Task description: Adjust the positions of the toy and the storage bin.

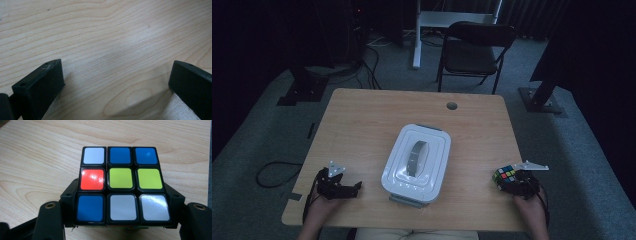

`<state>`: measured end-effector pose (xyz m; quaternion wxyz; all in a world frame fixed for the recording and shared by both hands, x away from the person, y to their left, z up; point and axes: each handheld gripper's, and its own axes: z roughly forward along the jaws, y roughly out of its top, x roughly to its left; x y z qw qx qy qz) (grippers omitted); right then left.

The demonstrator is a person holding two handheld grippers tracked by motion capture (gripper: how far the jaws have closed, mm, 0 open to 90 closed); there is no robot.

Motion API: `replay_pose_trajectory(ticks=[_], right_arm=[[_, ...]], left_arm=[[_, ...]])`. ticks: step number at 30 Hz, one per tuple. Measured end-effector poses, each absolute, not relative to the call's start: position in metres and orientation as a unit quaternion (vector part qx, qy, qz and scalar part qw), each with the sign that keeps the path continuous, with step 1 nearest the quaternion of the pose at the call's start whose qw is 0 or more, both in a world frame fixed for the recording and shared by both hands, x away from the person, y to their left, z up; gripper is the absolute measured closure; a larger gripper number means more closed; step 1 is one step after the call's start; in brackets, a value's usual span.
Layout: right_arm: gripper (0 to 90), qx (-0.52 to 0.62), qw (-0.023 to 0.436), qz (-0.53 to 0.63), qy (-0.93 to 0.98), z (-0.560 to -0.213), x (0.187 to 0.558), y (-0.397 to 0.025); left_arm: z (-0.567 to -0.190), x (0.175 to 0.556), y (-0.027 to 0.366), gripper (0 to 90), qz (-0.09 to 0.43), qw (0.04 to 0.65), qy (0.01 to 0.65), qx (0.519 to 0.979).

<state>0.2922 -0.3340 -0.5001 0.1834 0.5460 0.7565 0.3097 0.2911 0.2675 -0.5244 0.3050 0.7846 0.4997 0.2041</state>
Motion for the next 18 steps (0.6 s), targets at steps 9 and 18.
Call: replay_pose_trajectory(ticks=[9,18], right_arm=[[28.1,0.547,0.188,0.315,0.753,-0.499,0.290,-0.334],[19.3,0.540,0.218,0.357,0.731,-0.472,0.287,-0.337]], left_arm=[[-0.524,0.291,0.268,0.4,0.204,0.305,0.499,0.785],[-0.524,0.291,0.268,0.4,0.204,0.305,0.498,0.786]])
